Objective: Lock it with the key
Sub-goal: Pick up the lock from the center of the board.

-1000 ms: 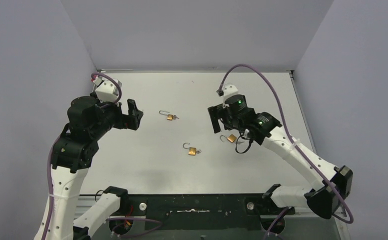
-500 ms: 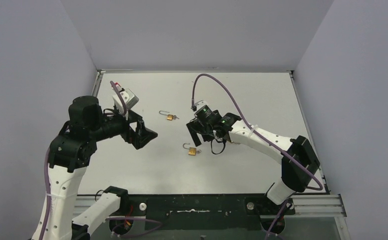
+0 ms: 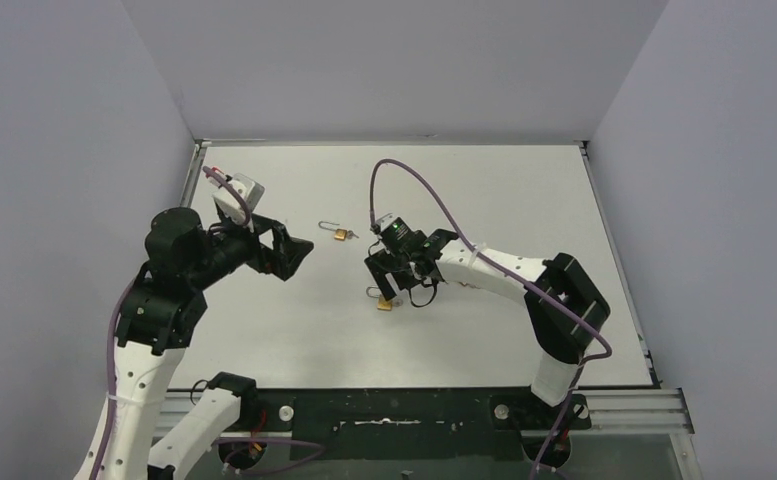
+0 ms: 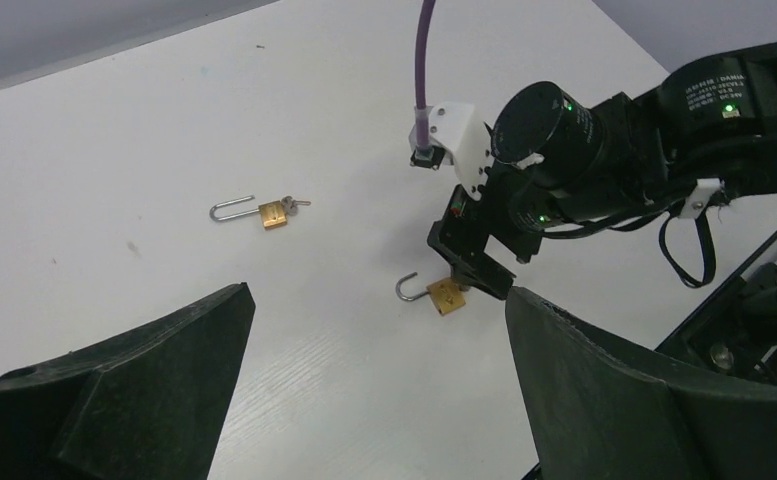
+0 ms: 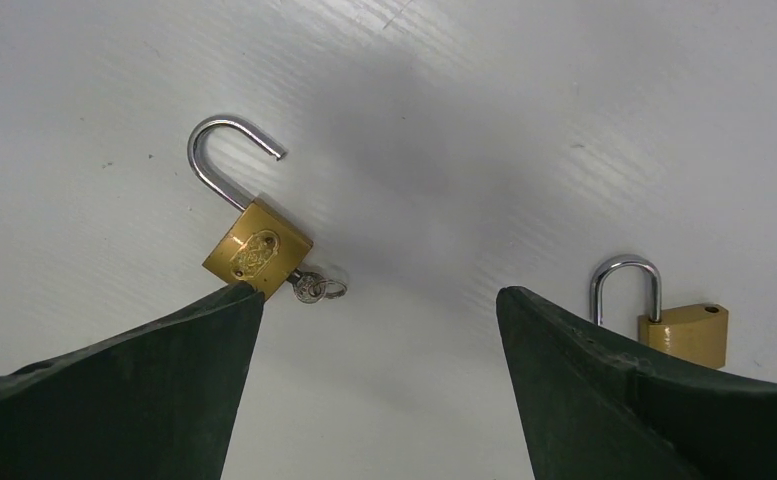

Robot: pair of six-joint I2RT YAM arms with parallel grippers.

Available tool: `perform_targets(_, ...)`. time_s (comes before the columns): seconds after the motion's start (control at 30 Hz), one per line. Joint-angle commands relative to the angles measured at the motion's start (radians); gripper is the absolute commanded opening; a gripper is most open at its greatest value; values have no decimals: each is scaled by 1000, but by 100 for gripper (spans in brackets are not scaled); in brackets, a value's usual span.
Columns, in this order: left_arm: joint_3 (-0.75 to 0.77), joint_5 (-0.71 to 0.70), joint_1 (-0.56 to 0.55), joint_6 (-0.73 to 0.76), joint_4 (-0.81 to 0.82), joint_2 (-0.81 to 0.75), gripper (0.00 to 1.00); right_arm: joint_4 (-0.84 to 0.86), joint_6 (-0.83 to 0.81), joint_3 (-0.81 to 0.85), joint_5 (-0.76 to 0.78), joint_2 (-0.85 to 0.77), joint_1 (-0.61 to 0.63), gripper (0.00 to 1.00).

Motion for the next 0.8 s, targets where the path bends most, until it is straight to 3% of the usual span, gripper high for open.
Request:
perform_targets(0.0, -11, -66, 4, -55, 147, 16, 97, 54, 7, 50, -21, 20, 18, 90)
perform_targets(0.27, 6, -135, 5, -24, 79, 52, 97, 8, -42, 127, 35, 120, 139, 84)
perform_targets(0.57, -57, -100, 7, -112, 131, 16, 97, 16, -22, 97, 85, 144, 145, 79)
perform_targets(0.77, -96, -122, 7, -164, 188, 12, 97, 35, -11, 100, 34, 159, 136, 75)
